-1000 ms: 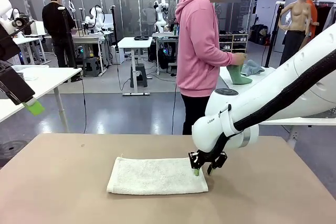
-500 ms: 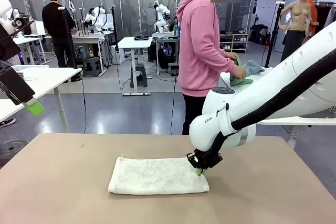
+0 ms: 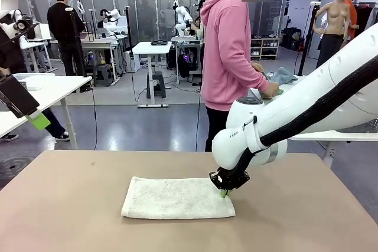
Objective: Fold the towels and place them in the basket.
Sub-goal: When a person lays out a Towel with hook on the table, fold it in half twice.
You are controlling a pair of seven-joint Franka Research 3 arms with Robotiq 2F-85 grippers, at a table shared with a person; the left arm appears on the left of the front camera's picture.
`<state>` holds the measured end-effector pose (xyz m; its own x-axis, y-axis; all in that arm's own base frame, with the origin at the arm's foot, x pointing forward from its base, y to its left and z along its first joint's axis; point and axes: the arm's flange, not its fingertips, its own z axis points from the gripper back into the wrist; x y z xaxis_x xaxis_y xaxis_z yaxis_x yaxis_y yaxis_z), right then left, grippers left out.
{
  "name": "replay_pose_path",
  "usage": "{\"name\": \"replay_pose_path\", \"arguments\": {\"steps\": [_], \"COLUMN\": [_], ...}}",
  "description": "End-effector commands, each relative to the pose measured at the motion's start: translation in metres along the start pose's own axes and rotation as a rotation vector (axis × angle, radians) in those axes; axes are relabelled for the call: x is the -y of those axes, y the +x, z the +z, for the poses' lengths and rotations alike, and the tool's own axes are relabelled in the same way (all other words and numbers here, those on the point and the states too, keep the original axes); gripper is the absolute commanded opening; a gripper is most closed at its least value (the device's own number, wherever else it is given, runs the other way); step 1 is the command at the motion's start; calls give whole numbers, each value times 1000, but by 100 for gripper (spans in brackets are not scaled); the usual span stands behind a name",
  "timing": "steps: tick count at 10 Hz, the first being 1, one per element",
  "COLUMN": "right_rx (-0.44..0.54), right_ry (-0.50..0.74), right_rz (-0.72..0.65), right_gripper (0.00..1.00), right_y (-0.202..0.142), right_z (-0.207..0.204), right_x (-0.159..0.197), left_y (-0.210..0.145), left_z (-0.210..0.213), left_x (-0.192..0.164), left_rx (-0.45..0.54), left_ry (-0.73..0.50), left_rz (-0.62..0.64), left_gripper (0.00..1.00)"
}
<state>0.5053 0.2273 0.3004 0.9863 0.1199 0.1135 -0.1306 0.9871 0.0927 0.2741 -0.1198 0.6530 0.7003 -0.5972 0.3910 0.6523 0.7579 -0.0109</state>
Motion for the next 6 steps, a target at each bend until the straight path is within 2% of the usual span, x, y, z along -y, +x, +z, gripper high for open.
{"name": "replay_pose_path", "arguments": {"steps": [1, 4, 6], "right_rx": [15, 37, 54], "right_ry": [-85, -237, -326], "right_rz": [14, -2, -8], "right_gripper": [0, 0, 0], "right_y": [-6, -20, -30], "right_z": [30, 81, 113], "right_x": [17, 71, 90], "left_y": [1, 1, 1], "left_z": [0, 0, 0], "left_x": [0, 0, 0], "left_rx": [17, 17, 17], "left_ry": [9, 9, 9], "left_rz": [-7, -7, -7], "left_gripper": [100, 100, 100]}}
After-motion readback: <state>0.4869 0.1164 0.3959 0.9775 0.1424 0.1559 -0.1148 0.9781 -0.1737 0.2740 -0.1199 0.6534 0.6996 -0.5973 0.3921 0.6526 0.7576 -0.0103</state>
